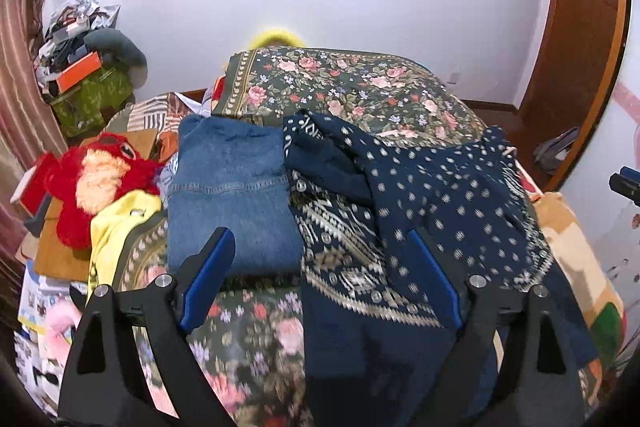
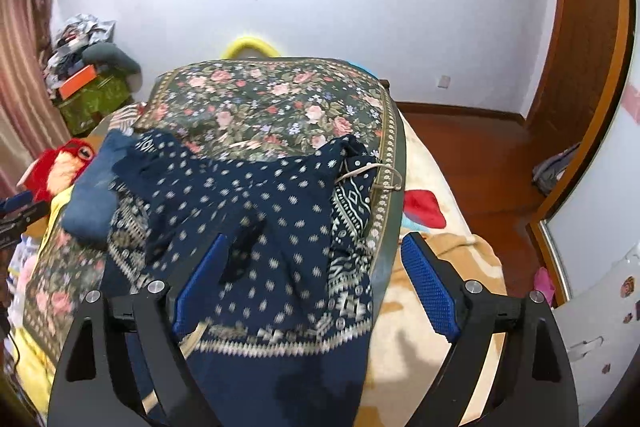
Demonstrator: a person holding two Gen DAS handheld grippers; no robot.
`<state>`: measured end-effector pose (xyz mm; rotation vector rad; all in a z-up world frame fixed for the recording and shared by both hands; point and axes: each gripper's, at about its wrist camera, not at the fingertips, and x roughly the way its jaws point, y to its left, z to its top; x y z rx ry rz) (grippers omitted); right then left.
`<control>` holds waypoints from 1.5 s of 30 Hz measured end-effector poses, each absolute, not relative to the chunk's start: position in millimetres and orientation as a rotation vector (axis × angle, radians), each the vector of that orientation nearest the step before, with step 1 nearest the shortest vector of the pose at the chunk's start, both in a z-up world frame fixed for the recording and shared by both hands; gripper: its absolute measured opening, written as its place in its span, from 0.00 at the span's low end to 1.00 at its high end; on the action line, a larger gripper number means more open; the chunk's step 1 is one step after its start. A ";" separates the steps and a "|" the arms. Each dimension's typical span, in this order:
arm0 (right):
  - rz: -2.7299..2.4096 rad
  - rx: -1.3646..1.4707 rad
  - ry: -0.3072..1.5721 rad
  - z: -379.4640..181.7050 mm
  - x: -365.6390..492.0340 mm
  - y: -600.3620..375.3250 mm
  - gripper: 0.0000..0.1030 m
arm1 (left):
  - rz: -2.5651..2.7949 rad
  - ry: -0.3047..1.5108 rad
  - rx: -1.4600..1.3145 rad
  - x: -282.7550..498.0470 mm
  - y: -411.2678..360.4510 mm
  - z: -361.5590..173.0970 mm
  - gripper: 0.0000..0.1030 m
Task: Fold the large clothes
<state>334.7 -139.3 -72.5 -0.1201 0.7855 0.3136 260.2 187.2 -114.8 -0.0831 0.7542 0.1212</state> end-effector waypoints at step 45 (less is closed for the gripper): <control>0.376 0.330 1.214 -223.0 249.1 -197.6 0.35 | -0.148 1.105 -0.679 169.3 187.4 -297.1 0.16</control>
